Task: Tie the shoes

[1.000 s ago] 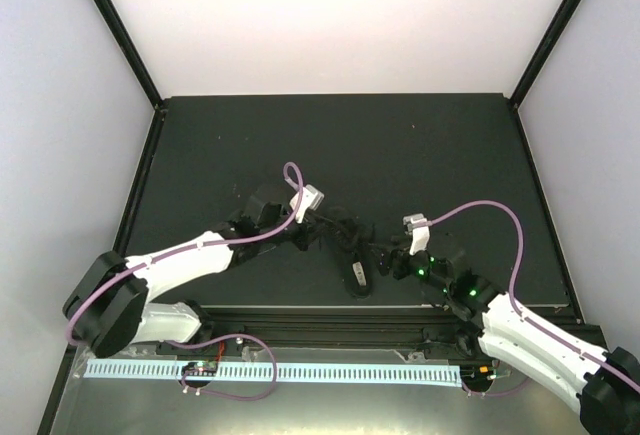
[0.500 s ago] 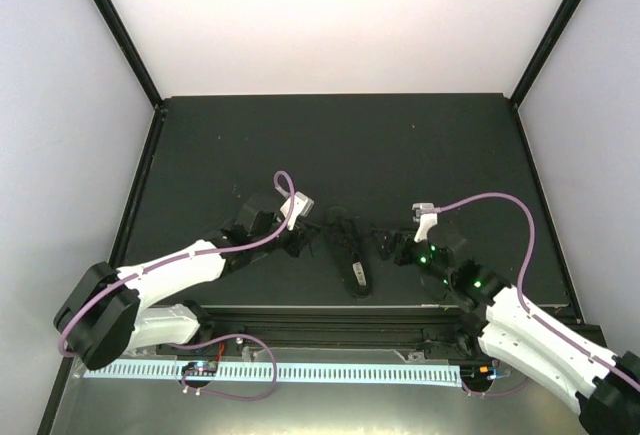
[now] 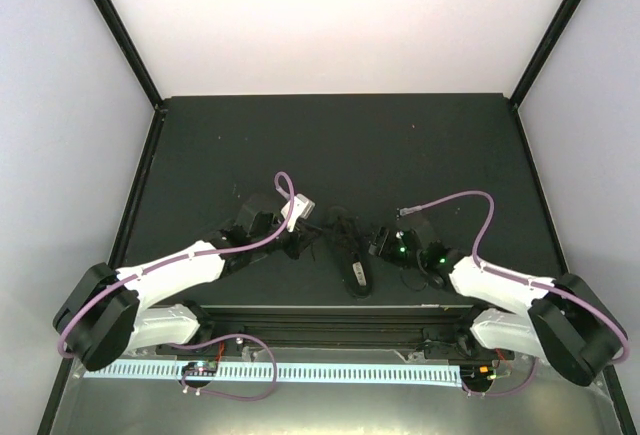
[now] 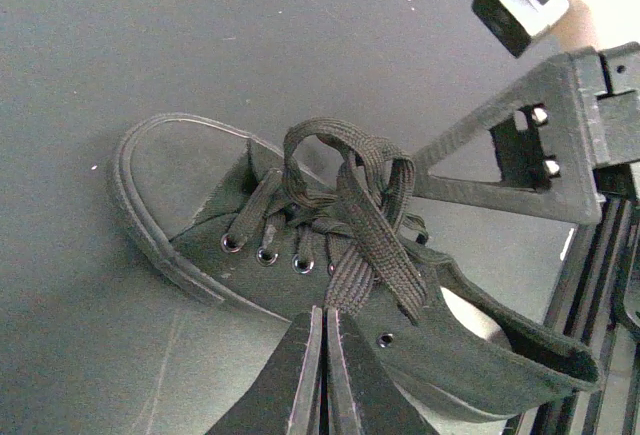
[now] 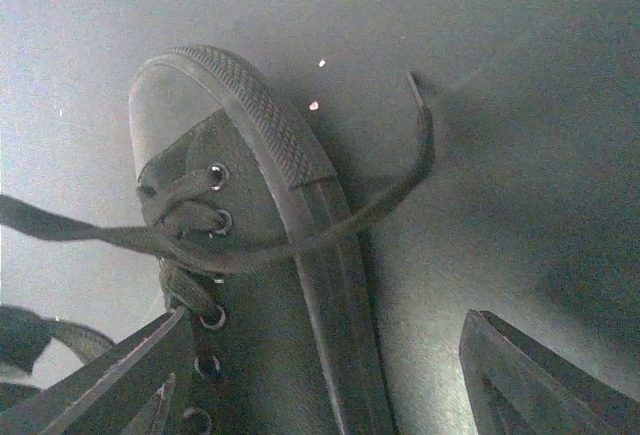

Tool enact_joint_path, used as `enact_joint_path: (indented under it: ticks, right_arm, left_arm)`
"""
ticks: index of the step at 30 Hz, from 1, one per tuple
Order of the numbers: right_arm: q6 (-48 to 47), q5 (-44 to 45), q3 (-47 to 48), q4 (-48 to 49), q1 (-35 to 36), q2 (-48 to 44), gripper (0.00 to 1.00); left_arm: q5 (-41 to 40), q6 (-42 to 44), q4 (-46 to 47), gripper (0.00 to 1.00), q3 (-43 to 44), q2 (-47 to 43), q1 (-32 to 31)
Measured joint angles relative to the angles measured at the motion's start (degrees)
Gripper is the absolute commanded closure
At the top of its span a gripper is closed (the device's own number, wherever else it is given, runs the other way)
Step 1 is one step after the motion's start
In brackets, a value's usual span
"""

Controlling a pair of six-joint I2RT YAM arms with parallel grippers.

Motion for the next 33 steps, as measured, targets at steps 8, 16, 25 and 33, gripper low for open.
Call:
enact_joint_path:
  ticks: [8,16,25,33]
  right_arm:
    - [4.57,0.37,1.09,4.9,0.0,6.32,0.3]
    - [9.09,3.17,2.08,7.41,0.0,10.84,0.33]
    - [12.59,6.05,5.62,8.98,-0.02,15.65,0.44]
    - [14.12,6.12,6.34,11.04,-0.04,19.89,0.96]
  left_arm:
    - [1.36,0.02,0.04,0.98,0.0,0.0,0.0]
    - [2.08,0.02,0.5,0.98,-0.02,0.0,0.0]
    - [2.95,0.02,1.53,0.98,-0.04,0.2,0.0]
    - [3.56,0.0,1.79,0.98,-0.04,0.52,0.0]
